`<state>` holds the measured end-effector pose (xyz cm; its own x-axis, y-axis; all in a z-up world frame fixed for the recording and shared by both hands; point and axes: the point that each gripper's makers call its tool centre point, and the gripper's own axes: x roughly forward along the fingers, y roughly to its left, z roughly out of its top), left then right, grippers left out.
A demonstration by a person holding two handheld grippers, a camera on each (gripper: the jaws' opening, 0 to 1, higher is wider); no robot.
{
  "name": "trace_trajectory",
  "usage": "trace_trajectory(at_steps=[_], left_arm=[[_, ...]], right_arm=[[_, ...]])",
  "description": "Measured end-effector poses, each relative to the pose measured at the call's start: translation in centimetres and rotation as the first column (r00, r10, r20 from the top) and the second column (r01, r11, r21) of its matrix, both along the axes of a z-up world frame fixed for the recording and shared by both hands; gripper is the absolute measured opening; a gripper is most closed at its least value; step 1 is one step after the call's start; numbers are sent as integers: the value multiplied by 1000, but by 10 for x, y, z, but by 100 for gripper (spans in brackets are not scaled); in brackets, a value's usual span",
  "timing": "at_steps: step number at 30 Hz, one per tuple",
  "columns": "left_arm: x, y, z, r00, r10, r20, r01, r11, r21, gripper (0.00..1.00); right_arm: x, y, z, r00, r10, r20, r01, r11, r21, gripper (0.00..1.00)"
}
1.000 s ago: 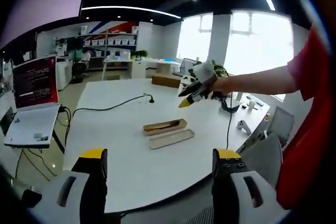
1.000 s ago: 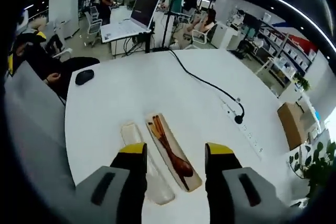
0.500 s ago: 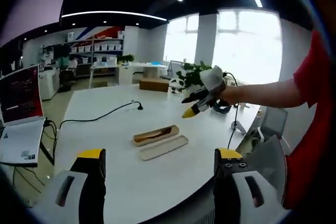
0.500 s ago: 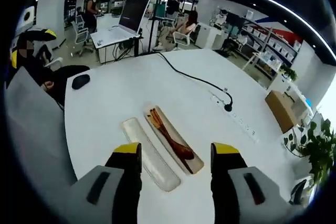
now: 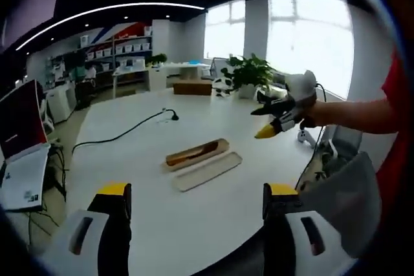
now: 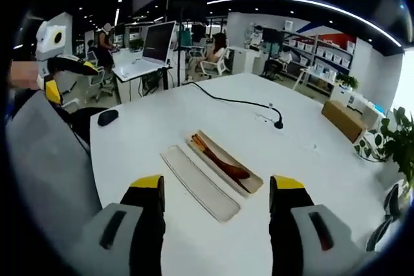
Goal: Arrange the utensils inside the cutlery case until each visible utensil rests in its matching compartment.
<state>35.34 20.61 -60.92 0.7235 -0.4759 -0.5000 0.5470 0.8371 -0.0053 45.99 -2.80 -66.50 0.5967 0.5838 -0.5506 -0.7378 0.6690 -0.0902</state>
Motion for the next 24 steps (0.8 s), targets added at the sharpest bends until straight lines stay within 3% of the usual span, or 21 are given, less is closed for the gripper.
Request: trace_trajectory(at_steps=[2, 3, 5, 8, 10, 12, 15, 21, 24], left_arm=[[5, -2, -4, 999, -48, 9, 48, 998, 36, 84], [11, -2, -11, 998, -55, -13, 56, 997, 47, 83], [23, -5, -17, 997, -74, -24, 75, 996, 38, 83], [38, -9, -30, 993, -103, -56, 106, 993, 43, 83], [52, -15, -39, 990, -133, -45, 136, 989, 51, 83], [66, -16, -56, 987, -143, -71, 147, 987, 58, 81], [82, -24, -69, 982, -178, -55, 181, 983, 42, 77], [98, -38, -82, 977, -213, -28, 214, 977, 0, 77], [102, -37, -100, 975, -210, -79, 212, 977, 22, 77]], right_arm=[[2, -2, 3, 1000, -29, 3, 29, 999, 27, 61], [5, -6, 2, 998, -56, 4, 56, 998, 36, 59], [9, -15, -4, 991, -131, -21, 132, 990, 50, 57], [18, -23, -23, 991, -129, -40, 129, 992, -5, 52], [25, -28, -33, 990, -131, -55, 129, 991, -34, 54], [24, -32, -36, 986, -148, -73, 145, 988, -44, 56], [19, -32, -36, 986, -152, -70, 150, 988, -30, 60], [9, -27, -50, 989, -127, -73, 120, 989, -87, 64], [7, -25, -58, 990, -118, -79, 110, 988, -106, 64]])
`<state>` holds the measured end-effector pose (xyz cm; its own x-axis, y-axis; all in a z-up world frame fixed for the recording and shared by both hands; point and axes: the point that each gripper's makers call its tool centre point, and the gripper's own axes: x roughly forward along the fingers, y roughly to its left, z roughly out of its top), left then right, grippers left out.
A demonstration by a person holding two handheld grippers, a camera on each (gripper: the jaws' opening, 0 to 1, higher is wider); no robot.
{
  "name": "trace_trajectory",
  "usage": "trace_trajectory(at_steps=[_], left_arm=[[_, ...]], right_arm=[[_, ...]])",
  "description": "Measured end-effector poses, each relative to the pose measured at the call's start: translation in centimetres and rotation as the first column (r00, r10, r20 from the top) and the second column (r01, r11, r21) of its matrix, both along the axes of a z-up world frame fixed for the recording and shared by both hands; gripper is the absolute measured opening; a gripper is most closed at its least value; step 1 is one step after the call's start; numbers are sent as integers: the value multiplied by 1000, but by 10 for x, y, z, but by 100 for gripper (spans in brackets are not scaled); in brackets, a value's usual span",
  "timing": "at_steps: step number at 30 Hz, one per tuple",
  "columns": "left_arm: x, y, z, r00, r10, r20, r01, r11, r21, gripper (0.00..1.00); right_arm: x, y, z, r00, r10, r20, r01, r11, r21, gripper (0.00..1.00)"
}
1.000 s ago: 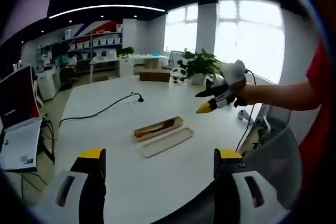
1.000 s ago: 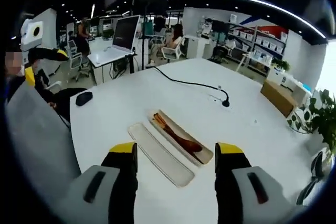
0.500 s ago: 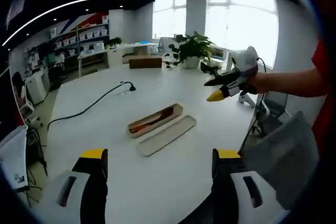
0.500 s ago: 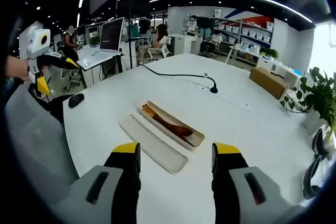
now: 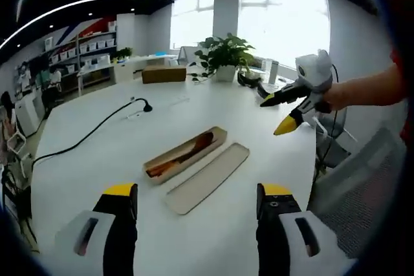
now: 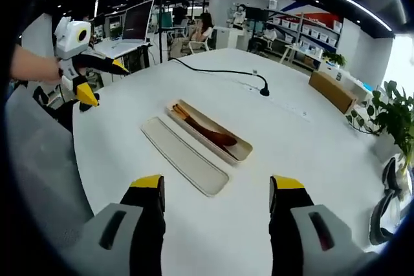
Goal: Arrange the utensils inside the cutlery case until each visible utensil rests in its matching compartment.
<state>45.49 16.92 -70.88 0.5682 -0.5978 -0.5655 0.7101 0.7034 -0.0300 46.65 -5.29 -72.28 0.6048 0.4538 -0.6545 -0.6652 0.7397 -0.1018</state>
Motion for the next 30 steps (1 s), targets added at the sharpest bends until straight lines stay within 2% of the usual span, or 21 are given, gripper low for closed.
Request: trace_trajectory(at_steps=[6, 10, 13, 15, 17, 20, 25, 28, 30], left_arm=[[7, -1, -16, 1000, -6, 6, 6, 1000, 30, 76], [16, -2, -33, 1000, 19, 0, -19, 999, 40, 70], [20, -5, -50, 1000, 22, -23, -20, 997, 79, 69], [21, -7, -63, 996, 41, -82, -35, 997, 75, 69], [22, -14, -68, 997, 14, -78, -9, 998, 68, 69], [25, -15, -80, 996, 8, -90, 1, 994, 105, 69], [34, -14, -81, 997, 12, -80, -2, 993, 120, 67], [39, -13, -88, 997, -11, -73, 23, 987, 156, 66], [43, -13, -89, 997, -14, -70, 25, 989, 149, 65]], right_arm=[[7, 0, -27, 998, 57, -24, -58, 997, -48, 62], [13, 5, -39, 995, 91, -30, -92, 994, -63, 58], [15, 12, -50, 991, 123, -59, -126, 990, -59, 57], [18, 13, -59, 988, 136, -77, -141, 988, -62, 57], [21, 10, -66, 987, 129, -100, -136, 989, -62, 58], [22, 7, -74, 983, 132, -125, -140, 988, -64, 57], [25, 6, -82, 980, 147, -138, -159, 984, -85, 54], [27, 10, -87, 976, 161, -146, -176, 980, -95, 51], [31, 11, -88, 976, 156, -150, -172, 980, -99, 51]])
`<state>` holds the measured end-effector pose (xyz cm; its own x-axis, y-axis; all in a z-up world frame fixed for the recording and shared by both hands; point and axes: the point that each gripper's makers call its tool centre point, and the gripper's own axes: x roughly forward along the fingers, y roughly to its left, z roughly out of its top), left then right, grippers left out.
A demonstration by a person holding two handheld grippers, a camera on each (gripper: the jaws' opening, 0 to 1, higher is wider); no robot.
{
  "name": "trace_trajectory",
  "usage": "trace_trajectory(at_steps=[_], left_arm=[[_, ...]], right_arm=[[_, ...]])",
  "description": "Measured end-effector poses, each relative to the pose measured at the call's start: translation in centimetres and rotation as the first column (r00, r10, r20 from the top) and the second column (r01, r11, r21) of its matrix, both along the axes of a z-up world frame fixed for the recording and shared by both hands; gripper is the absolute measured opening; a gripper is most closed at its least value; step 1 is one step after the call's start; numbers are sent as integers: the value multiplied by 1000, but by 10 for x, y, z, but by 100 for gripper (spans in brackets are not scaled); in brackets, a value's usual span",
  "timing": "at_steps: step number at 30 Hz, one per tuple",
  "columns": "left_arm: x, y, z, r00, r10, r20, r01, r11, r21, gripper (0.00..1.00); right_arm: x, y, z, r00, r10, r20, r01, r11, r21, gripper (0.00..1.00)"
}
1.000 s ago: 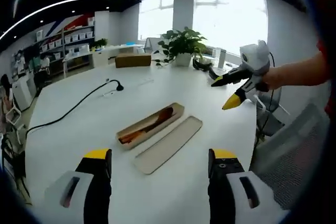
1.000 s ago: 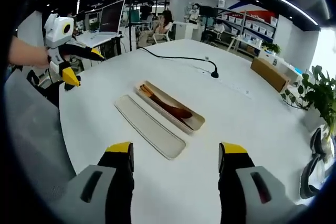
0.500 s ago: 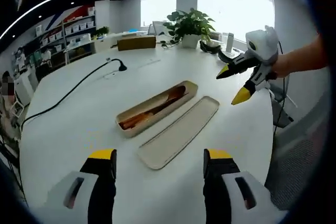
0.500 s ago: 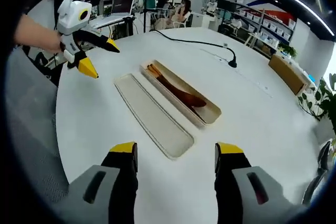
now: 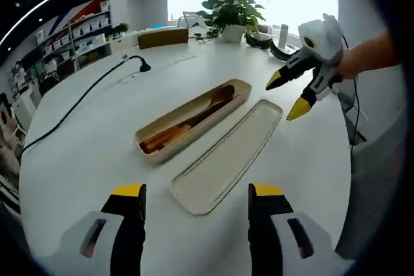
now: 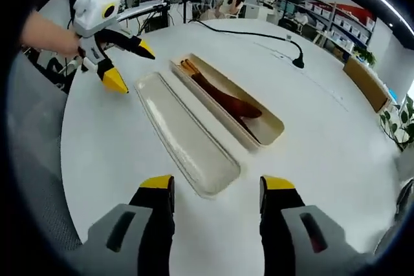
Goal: Arrange the utensils inside the cutlery case until each visible utensil rests in its matching compartment.
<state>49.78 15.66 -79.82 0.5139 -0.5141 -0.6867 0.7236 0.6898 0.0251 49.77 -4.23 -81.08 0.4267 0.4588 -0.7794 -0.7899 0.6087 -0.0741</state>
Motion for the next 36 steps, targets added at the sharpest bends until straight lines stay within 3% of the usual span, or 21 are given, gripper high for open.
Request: trace_trajectory(at_steps=[6, 14, 20, 21, 26, 32, 36], left_arm=[[3, -7, -1, 1000, 1, -29, -3, 999, -46, 63], [6, -1, -15, 999, 11, -46, -12, 1000, -18, 64], [3, -6, -24, 999, -26, -39, 26, 1000, -7, 63], [8, -6, -25, 999, -39, -7, 39, 999, 2, 63], [6, -11, -20, 998, -51, 26, 52, 998, -32, 57], [6, -11, -19, 999, -42, 23, 43, 998, -37, 55], [-2, -11, -20, 999, -49, 9, 49, 999, -23, 55]], right_arm=[[0, 5, -8, 999, 14, -28, -15, 1000, -4, 52], [5, 13, -14, 999, 13, -44, -13, 1000, 16, 52], [7, 15, -15, 998, 15, -59, -13, 999, 35, 49], [7, 16, -15, 998, 28, -56, -26, 999, 43, 49], [7, 17, -15, 997, 60, -53, -57, 997, 50, 46], [4, 16, -15, 997, 55, -54, -52, 997, 54, 45], [-3, 16, -12, 995, 42, -91, -34, 996, 88, 45]])
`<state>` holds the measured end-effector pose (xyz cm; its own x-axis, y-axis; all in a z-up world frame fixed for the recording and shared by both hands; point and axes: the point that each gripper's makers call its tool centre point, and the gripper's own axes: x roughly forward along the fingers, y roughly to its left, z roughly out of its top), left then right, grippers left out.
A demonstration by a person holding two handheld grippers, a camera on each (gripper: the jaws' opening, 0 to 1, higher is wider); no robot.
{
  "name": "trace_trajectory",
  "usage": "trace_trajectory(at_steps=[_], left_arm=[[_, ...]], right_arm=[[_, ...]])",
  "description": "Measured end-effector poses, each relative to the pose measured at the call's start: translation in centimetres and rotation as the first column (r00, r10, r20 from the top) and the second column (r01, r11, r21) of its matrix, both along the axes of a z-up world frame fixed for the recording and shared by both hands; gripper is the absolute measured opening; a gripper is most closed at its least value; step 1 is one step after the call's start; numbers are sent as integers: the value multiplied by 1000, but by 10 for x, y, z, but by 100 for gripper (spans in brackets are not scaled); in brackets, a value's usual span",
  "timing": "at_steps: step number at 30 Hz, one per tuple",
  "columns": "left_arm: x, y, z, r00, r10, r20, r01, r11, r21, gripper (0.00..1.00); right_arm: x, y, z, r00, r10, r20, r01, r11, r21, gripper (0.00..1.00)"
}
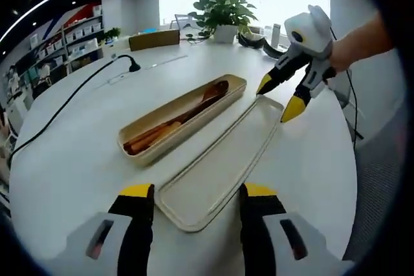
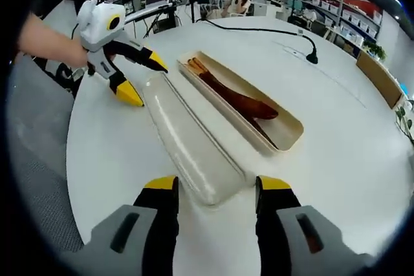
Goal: Arrange the utensils inside the cutlery case until each visible utensil rests in its matching compartment.
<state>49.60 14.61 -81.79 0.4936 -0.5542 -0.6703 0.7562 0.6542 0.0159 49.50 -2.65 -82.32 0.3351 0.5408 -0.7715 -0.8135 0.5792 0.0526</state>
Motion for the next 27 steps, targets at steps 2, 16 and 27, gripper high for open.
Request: trace_trajectory(at_steps=[2, 16, 27], left_arm=[[-2, 0, 0, 1000, 1, 7, -1, 1000, -8, 55], [-31, 2, -4, 999, 5, -44, -5, 1000, 1, 55], [-39, 1, -6, 997, -14, -77, 14, 1000, -8, 55]], right_arm=[[-4, 1, 1, 999, -32, -33, 33, 999, 28, 45], [-38, 0, 3, 996, -34, -85, 35, 999, 10, 44], [-60, 0, 5, 988, -74, -135, 78, 997, 27, 44]])
